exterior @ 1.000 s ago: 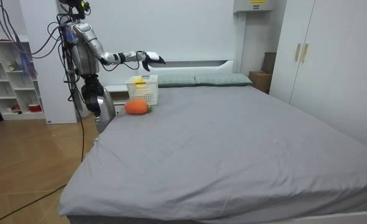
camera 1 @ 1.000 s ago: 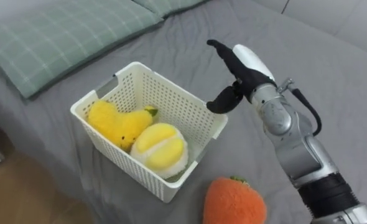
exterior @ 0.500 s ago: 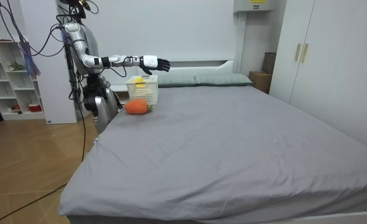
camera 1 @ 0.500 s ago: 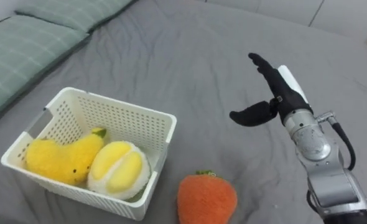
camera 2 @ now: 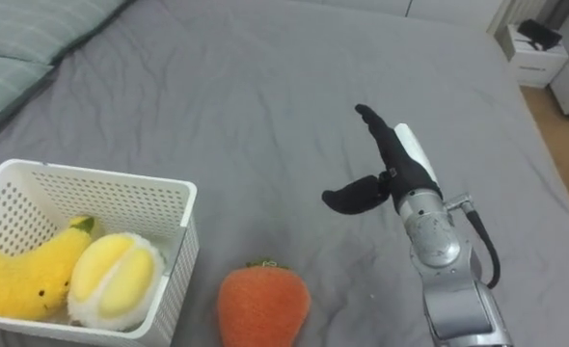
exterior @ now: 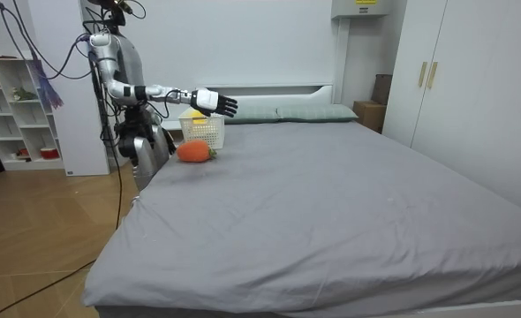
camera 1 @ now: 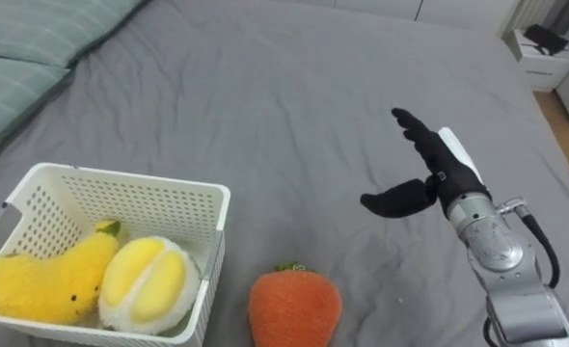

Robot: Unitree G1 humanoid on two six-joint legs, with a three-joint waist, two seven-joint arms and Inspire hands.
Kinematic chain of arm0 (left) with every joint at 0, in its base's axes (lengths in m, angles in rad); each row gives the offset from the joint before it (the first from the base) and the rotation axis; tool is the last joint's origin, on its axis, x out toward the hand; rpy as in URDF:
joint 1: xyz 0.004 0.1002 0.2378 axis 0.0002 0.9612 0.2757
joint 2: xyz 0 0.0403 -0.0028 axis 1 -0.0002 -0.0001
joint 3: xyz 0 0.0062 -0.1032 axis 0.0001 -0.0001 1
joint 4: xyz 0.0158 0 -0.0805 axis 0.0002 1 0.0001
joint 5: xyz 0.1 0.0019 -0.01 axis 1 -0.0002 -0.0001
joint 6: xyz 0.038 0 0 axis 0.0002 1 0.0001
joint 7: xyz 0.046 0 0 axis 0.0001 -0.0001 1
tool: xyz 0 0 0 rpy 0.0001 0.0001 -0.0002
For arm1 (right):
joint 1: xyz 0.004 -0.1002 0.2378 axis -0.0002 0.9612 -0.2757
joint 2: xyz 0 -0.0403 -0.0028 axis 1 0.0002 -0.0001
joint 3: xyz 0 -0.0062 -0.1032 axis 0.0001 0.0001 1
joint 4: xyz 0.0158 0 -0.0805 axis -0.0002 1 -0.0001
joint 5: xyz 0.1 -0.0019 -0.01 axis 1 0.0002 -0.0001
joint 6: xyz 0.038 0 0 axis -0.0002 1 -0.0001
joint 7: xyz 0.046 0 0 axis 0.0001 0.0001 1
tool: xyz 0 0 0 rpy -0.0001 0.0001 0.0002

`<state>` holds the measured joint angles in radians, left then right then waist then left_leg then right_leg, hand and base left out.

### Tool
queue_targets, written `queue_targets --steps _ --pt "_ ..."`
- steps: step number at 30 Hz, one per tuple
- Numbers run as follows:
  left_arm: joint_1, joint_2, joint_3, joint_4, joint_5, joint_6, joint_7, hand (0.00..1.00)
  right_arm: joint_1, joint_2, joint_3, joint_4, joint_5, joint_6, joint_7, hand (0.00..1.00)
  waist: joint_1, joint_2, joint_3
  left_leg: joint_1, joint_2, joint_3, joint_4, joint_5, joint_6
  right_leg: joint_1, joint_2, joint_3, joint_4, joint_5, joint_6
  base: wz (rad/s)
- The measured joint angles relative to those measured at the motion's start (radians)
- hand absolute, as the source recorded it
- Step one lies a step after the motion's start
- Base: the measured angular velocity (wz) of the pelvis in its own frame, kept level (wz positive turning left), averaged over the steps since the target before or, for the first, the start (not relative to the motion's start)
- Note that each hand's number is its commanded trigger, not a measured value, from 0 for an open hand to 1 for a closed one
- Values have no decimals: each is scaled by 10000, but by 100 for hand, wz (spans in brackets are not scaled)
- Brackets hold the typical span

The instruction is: Collect toys from the bed

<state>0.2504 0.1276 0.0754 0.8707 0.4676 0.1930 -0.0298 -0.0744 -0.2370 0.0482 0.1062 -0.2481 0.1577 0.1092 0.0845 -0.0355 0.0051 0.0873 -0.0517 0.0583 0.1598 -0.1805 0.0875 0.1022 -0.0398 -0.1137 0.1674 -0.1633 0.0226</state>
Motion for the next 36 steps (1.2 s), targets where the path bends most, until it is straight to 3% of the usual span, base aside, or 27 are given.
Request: queue_targets --steps 2,7,18,29,36 --pt "-34 6 1 153 -63 -55 9 0 205 22 59 4 149 -50 9 0 5 58 27 17 18 4 -2 -10 -16 8 17 5 5 4 -7 -2" --pt "-118 -1 -18 342 -60 -63 9 0 631 71 150 4 179 -71 37 0 12 176 -42 12 67 50 7 -31 -54 -38 55 10 10 14 -24 -2" --pt "-65 13 -130 302 -2 -39 71 0 831 131 895 6 -733 -70 585 0 34 47 -94 -53 89 160 2 -45 -71 -128 67 18 14 33 -54 -3" --pt "234 38 -641 -167 -26 -4 209 0 972 312 1459 99 -1398 -34 1339 0 61 58 -19 -177 75 10 22 -49 -66 -141 70 -37 15 33 -54 3" --pt "192 -104 -884 -165 -45 -27 232 0 1032 510 2006 457 -1873 -28 1733 0 205 96 35 -236 64 -85 51 -50 -67 -143 39 -331 4 33 -54 4"
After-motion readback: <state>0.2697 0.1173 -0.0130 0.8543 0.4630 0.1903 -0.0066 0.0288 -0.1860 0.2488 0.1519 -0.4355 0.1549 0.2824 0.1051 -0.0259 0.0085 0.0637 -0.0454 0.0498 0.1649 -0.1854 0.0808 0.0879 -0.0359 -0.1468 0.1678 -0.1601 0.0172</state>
